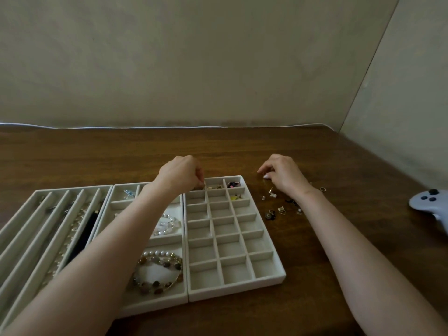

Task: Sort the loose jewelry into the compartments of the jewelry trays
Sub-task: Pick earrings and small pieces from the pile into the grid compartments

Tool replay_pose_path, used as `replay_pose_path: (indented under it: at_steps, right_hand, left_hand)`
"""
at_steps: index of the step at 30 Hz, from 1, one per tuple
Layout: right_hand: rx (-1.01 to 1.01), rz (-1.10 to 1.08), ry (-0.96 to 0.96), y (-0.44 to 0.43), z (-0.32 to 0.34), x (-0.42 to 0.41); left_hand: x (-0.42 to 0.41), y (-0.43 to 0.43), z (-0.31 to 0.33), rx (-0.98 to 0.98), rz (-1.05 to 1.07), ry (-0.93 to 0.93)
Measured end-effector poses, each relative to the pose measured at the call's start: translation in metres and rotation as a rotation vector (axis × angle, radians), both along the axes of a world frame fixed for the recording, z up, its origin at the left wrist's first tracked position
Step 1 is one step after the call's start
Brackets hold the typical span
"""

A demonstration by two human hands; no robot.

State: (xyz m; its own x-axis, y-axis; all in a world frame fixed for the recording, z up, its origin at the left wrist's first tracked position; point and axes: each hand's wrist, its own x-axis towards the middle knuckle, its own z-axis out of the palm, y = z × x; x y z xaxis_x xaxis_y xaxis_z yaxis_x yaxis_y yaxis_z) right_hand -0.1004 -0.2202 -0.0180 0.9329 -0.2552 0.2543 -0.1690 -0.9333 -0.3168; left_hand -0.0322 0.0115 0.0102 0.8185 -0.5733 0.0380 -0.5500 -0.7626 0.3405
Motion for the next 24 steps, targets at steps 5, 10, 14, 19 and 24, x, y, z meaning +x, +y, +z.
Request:
replay_pose_path:
  at_steps: [5,10,14,19,24]
  right_hand:
    - [0.036,0.003,0.049,0.004,0.003,0.000]
    - [0.103,0.057,-0.008,0.005,0.004,-0.005]
    - [0.465,0.136,-0.156,0.014,0.017,-0.012]
    - [0.702,0.280,-0.218,0.045,0.024,-0.015]
    - [0.845,0.295,-0.201,0.050,0.025,-0.016]
  left_hand:
    - [0.000,-0.002,-0.003,-0.121,0.115,-0.141]
    - [-0.002,-0.009,-0.005,-0.441,0.084,-0.202]
    - [-0.014,-0.019,-0.007,-0.555,-0.078,-0.001]
    - [-0.023,-0.028,-0.014,-0.561,-0.191,0.088]
    - [-0.018,-0.024,-0.013,-0.542,-0.140,-0.009]
